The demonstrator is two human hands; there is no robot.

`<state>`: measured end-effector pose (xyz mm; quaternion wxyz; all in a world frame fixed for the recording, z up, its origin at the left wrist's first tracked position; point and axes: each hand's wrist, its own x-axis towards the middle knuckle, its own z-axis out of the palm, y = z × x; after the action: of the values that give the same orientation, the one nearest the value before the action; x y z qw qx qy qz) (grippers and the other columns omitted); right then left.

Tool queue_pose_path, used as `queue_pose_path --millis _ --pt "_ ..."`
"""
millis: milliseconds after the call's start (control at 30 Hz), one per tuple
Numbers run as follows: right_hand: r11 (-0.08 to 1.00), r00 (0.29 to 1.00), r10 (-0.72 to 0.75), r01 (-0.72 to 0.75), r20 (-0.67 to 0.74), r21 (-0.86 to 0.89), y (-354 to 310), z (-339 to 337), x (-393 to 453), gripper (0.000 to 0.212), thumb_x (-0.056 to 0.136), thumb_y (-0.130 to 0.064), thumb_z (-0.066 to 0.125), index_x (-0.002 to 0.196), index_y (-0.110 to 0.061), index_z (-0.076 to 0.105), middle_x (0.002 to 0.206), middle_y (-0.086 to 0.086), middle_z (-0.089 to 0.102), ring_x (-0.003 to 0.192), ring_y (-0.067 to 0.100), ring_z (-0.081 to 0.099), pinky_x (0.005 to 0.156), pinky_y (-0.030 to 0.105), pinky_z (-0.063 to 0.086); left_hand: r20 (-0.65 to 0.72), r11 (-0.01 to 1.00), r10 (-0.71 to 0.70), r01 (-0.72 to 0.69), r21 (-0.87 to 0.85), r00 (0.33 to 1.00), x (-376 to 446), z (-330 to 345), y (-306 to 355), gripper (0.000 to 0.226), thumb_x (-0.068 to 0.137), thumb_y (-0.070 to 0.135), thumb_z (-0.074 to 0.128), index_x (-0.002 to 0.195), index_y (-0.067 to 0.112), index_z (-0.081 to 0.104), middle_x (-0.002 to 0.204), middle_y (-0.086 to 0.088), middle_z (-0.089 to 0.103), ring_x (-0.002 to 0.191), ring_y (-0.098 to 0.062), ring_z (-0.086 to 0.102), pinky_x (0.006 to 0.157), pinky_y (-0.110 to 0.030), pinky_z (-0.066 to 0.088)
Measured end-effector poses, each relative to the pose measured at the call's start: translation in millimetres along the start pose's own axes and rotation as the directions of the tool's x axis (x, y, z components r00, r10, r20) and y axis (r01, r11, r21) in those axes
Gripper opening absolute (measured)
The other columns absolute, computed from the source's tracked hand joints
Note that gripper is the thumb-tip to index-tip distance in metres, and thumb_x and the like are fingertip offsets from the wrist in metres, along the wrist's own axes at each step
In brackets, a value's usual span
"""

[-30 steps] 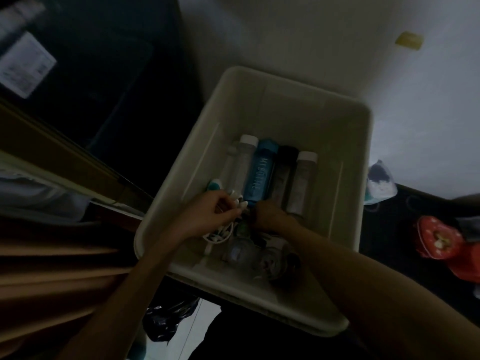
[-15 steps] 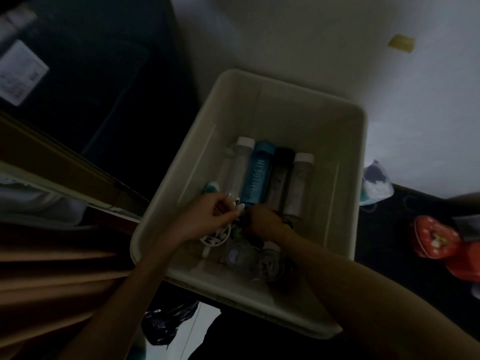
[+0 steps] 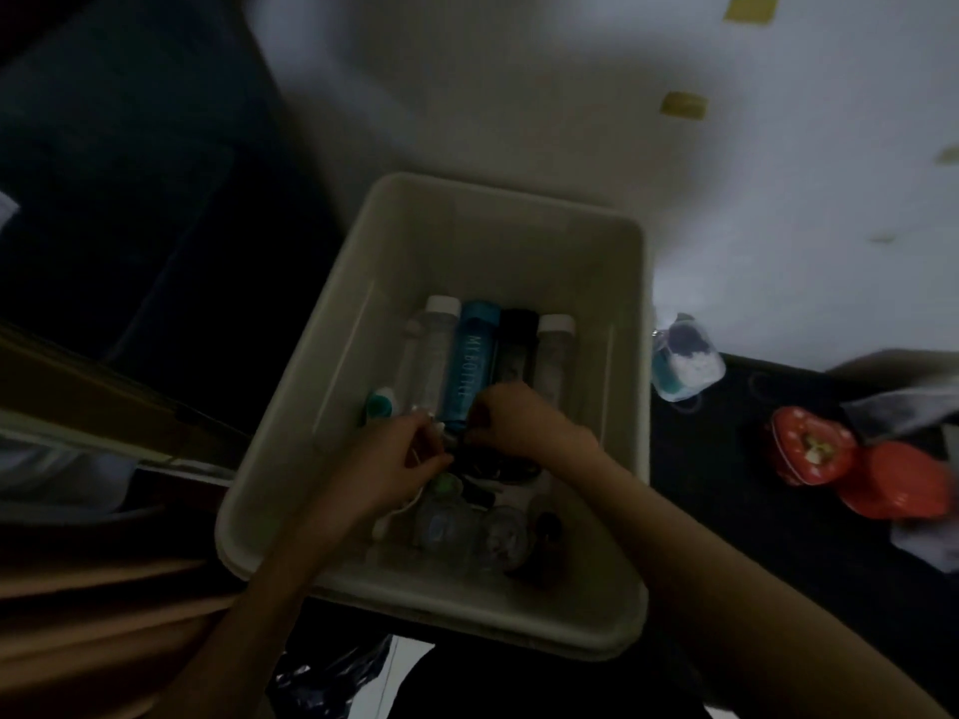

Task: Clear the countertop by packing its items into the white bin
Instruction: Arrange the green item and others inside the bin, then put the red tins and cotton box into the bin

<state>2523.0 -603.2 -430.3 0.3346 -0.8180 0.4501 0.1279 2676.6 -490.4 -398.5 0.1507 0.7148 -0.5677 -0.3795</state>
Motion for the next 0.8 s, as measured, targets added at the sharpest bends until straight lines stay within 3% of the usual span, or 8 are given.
queue_pose_path --millis 67,133,233,333,467,533,800 --pt "0.984 0.981 -0.057 0.086 -0.184 0.154 2 -25 -40 0.023 0.090 -0.031 0.068 0.109 -0.019 0.067 0.104 -0.002 0.070 0.091 0.010 0.065 0.080 0.026 0.055 -0.059 0.997 0.045 -0.048 -0.057 0.997 -6 -2 23 0.010 0.086 0.026 0.072 0.090 0.021 0.064 0.082 0.009 0.067 0.076 -0.001 0.063 0.065 -0.014 0.047" --pt "0.943 0.933 -0.074 0.181 -0.352 0.280 11 -45 -85 0.014 0.091 -0.030 0.067 0.103 -0.025 0.069 0.093 -0.014 0.069 0.084 -0.001 0.065 0.078 0.015 0.053 -0.109 0.989 0.097 -0.108 -0.098 0.989 -10 -1 47 0.009 0.085 0.026 0.072 0.088 0.023 0.065 0.079 0.011 0.068 0.073 0.000 0.064 0.066 -0.017 0.051" --pt "0.878 0.860 0.041 0.212 -0.508 0.429 44 -60 -144 0.006 0.089 -0.028 0.068 0.095 -0.027 0.068 0.082 -0.015 0.071 0.078 -0.002 0.068 0.072 0.012 0.052 -0.107 0.976 0.161 -0.174 -0.128 0.981 -14 9 86 0.008 0.086 0.028 0.070 0.088 0.030 0.063 0.079 0.014 0.067 0.076 0.003 0.064 0.067 -0.020 0.054" --pt "0.836 0.820 0.211 0.131 -0.533 0.533 91 -56 -188 0.009 0.088 -0.026 0.069 0.097 -0.027 0.070 0.085 -0.011 0.073 0.079 0.002 0.070 0.075 0.019 0.056 -0.054 0.959 0.226 -0.232 -0.163 0.973 -13 28 127 0.009 0.087 0.029 0.070 0.087 0.032 0.061 0.079 0.014 0.067 0.076 0.001 0.064 0.067 -0.021 0.055" --pt "0.797 0.767 0.368 0.031 -0.525 0.604 153 -41 -231 0.008 0.088 -0.022 0.071 0.093 -0.029 0.071 0.081 -0.013 0.073 0.073 0.001 0.069 0.071 0.018 0.055 -0.022 0.945 0.315 -0.315 -0.091 0.949 -7 70 182 0.011 0.084 0.031 0.072 0.084 0.032 0.061 0.072 0.013 0.065 0.067 -0.001 0.062 0.061 -0.019 0.050" --pt "0.786 0.754 0.401 0.007 -0.520 0.618 183 -33 -248 0.008 0.087 -0.022 0.072 0.091 -0.029 0.071 0.080 -0.014 0.073 0.072 0.001 0.069 0.070 0.018 0.054 0.008 0.938 0.343 -0.342 -0.054 0.939 -4 95 209 0.012 0.083 0.032 0.072 0.084 0.033 0.061 0.072 0.015 0.064 0.068 0.000 0.061 0.060 -0.015 0.048" --pt "0.770 0.768 0.450 -0.075 -0.456 0.633 304 -37 -313 0.009 0.089 -0.026 0.069 0.097 -0.030 0.068 0.087 -0.013 0.072 0.080 -0.005 0.066 0.076 0.015 0.053 0.175 0.953 0.283 -0.297 0.060 0.943 31 219 282 0.017 0.081 0.036 0.074 0.085 0.035 0.058 0.078 0.015 0.065 0.072 0.002 0.062 0.070 -0.025 0.056"
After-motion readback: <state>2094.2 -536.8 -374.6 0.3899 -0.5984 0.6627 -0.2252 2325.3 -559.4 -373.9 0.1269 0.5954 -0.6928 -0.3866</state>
